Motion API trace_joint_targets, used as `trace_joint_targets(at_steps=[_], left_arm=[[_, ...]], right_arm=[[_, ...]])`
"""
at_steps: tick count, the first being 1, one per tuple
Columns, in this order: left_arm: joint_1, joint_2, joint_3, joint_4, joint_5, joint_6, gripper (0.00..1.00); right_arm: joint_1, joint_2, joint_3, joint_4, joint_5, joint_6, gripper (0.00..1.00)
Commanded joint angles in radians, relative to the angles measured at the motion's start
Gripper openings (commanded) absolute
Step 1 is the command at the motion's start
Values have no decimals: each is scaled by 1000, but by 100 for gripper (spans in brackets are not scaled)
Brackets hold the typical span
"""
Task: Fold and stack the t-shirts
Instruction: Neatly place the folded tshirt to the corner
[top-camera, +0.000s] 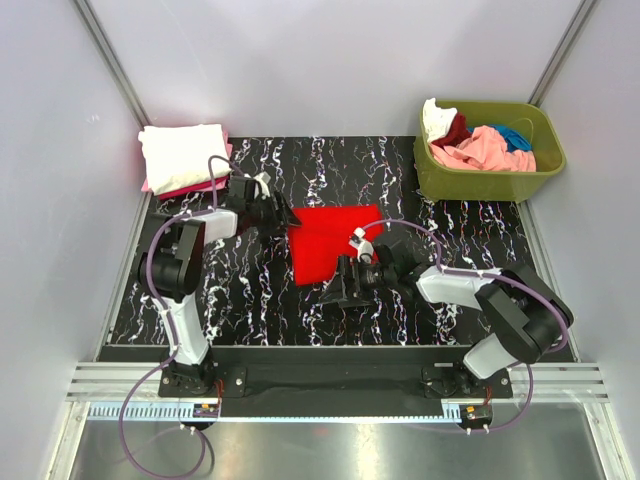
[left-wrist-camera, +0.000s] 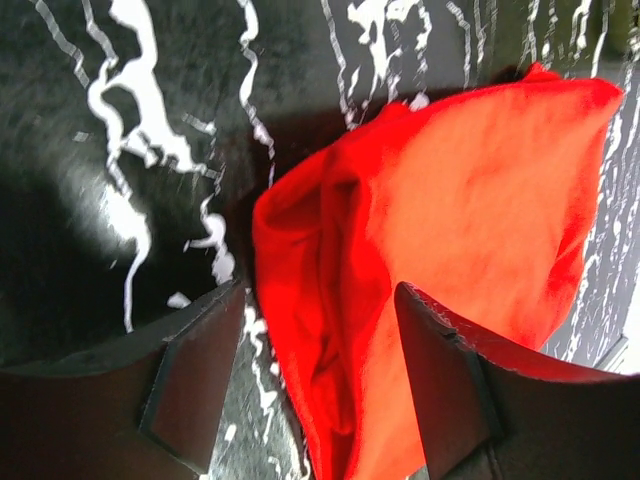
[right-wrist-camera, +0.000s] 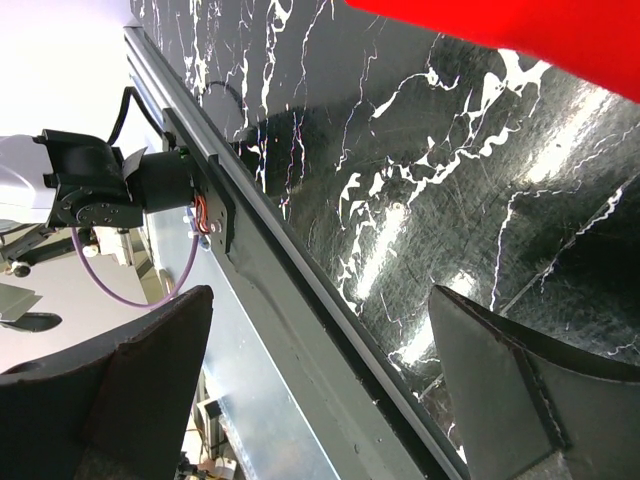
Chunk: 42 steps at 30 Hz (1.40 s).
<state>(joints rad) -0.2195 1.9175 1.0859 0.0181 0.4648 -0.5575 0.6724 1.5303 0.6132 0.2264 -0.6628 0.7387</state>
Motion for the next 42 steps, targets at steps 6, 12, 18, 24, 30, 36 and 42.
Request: trace_joint_targets(at_steps=[6, 12, 18, 24, 30, 36, 42], left_arm=[[-50, 86, 9, 25, -23, -1, 47], [-54, 80, 55, -38, 2, 4, 0], [-17, -23, 248, -356, -143, 111, 0], [67, -35, 433, -542, -183, 186, 0], [156, 12, 658, -684, -189, 241, 0], [220, 112, 977, -822, -178, 260, 0], [290, 262, 1373, -931, -158, 249, 0]], right_arm=[[4, 24, 31, 44, 6, 1, 96], [4, 25, 33, 42, 8, 2, 96], [4, 11, 23, 45, 19, 1, 96], [4, 2, 14, 51, 38, 4, 96], [3, -7, 3, 51, 65, 8, 96], [4, 5, 6, 57, 60, 8, 96], [4, 14, 10, 62, 54, 8, 96]])
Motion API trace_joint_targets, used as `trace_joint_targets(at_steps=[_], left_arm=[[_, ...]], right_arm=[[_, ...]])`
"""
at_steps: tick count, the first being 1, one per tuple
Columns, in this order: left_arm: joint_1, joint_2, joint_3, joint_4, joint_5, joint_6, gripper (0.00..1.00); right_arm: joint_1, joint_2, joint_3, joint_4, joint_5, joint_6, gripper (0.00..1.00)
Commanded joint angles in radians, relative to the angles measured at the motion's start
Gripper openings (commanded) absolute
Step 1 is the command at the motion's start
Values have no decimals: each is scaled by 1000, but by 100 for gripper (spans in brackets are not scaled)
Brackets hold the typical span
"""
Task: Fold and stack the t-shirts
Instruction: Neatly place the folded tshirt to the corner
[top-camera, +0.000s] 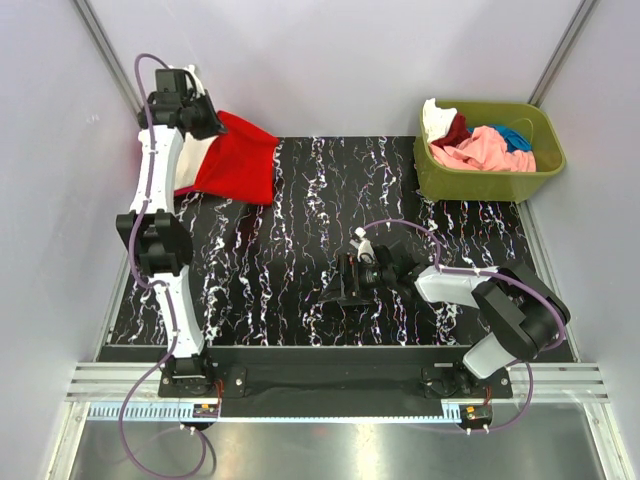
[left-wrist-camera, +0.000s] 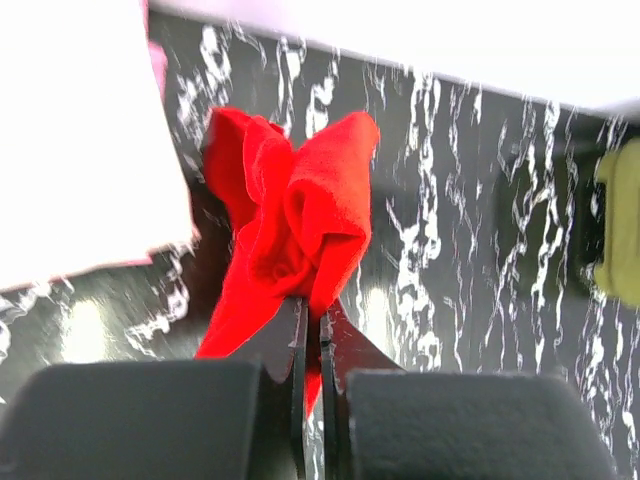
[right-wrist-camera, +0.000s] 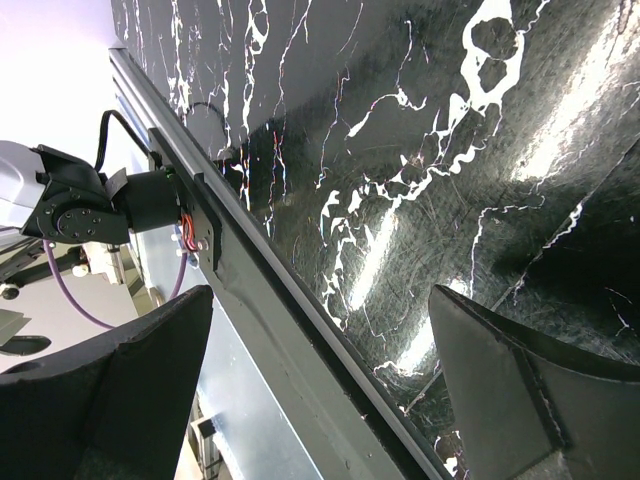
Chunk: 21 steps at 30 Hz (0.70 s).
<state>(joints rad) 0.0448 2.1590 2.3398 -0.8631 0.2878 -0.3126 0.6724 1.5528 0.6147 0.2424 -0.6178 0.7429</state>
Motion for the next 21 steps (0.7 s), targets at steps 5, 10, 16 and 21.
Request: trace_joint_targets(at_steps=[5, 10, 16, 21], left_arm=[[69, -7, 105, 61, 65, -39, 1], [84, -24, 133, 156, 114, -66, 4], [121, -30, 145, 272, 146, -105, 7], [144, -33, 147, 338, 157, -135, 7]], right_arm=[[4, -3, 8, 51, 7, 3, 96], [4, 4, 11, 55, 3, 3, 96], [4, 7, 11, 55, 1, 4, 96], [4, 16, 16, 57, -3, 4, 96]])
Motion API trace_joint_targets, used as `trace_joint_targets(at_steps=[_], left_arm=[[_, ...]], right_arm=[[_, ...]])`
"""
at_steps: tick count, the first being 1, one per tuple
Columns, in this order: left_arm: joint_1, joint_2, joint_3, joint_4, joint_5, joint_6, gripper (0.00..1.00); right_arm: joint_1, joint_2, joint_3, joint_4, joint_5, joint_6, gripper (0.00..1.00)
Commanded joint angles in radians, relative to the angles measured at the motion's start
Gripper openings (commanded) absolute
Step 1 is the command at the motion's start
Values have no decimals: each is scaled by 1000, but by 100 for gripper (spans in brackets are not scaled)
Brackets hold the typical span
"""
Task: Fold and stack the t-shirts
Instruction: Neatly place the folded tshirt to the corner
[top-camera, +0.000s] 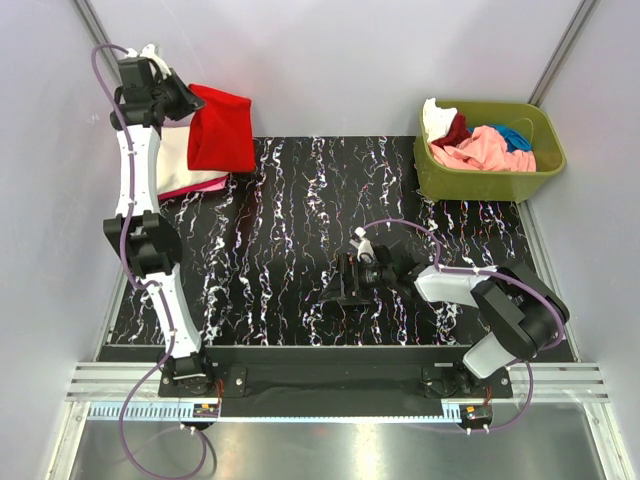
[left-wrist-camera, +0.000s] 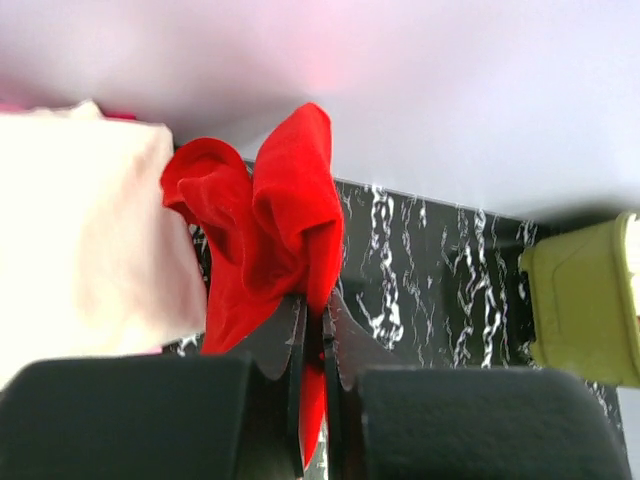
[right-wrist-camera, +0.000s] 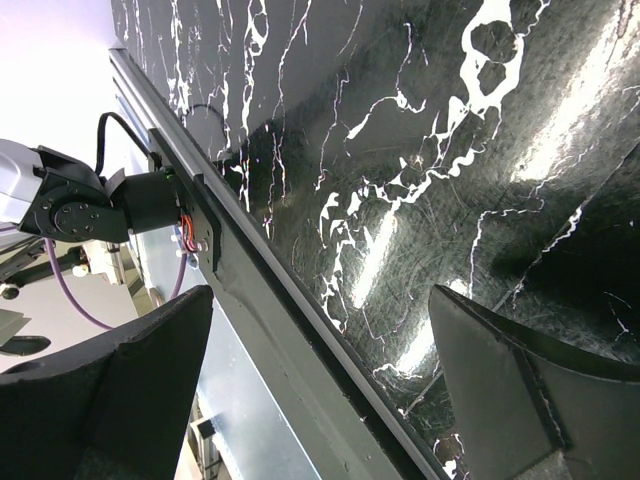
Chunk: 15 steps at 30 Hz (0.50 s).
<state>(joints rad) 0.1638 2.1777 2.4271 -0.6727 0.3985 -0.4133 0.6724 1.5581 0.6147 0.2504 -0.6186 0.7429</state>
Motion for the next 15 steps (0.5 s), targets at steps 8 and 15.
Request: trace_joint_targets(at_steps=[8, 15], left_arm=[[55, -61, 67, 183, 86, -68, 7], [71, -76, 59, 194, 152, -90, 8]], right_arm=[[3, 26, 23, 46, -9, 4, 96], [3, 30, 25, 46, -10, 6, 96]])
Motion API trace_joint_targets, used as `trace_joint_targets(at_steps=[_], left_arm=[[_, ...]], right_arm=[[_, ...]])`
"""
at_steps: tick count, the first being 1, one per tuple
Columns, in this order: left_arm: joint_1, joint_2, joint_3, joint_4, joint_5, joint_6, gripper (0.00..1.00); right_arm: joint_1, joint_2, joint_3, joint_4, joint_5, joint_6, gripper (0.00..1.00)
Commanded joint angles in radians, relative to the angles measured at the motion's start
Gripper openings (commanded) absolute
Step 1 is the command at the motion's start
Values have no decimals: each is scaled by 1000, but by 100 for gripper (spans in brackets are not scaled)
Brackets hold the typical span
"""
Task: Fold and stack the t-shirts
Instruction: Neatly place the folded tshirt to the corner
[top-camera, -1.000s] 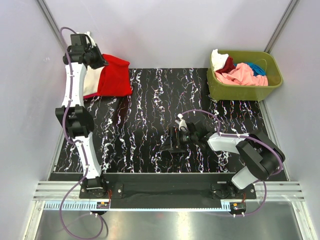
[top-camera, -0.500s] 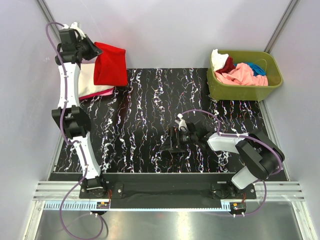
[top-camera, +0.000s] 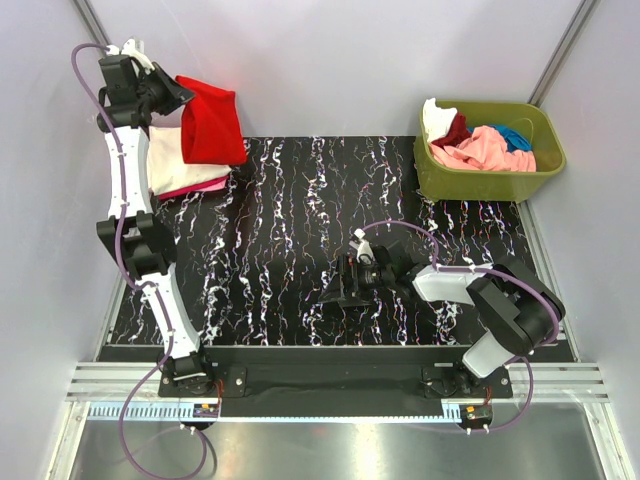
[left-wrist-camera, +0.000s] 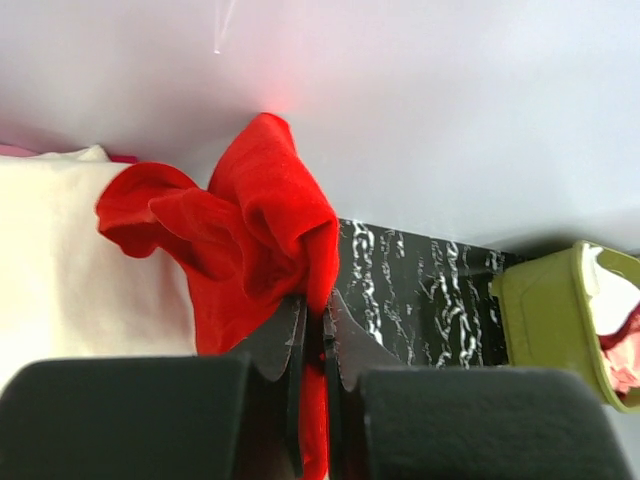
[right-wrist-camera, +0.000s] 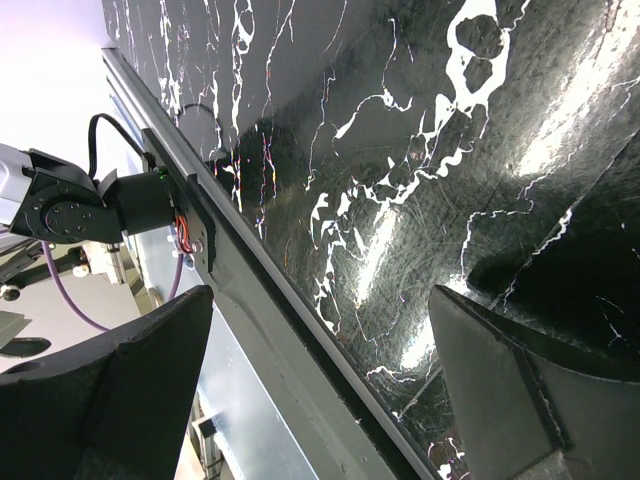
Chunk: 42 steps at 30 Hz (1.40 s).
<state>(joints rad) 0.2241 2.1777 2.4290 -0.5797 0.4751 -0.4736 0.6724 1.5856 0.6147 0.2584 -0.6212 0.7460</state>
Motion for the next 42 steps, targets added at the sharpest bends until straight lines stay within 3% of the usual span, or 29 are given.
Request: trace_joint_targets(at_steps=[1, 13, 26, 42], left_arm=[[15, -78, 58, 115, 85, -40, 8], [64, -64, 42, 121, 114, -69, 9], [143, 100, 33, 121, 129, -14, 12], [152, 269, 71, 158, -179, 214, 19]], right_arm=[[3, 2, 26, 38, -8, 1, 96], [1, 14, 33, 28, -11, 1, 96], [1, 37, 51, 12, -18, 0, 96], [-17, 73, 69, 10, -44, 6, 96]])
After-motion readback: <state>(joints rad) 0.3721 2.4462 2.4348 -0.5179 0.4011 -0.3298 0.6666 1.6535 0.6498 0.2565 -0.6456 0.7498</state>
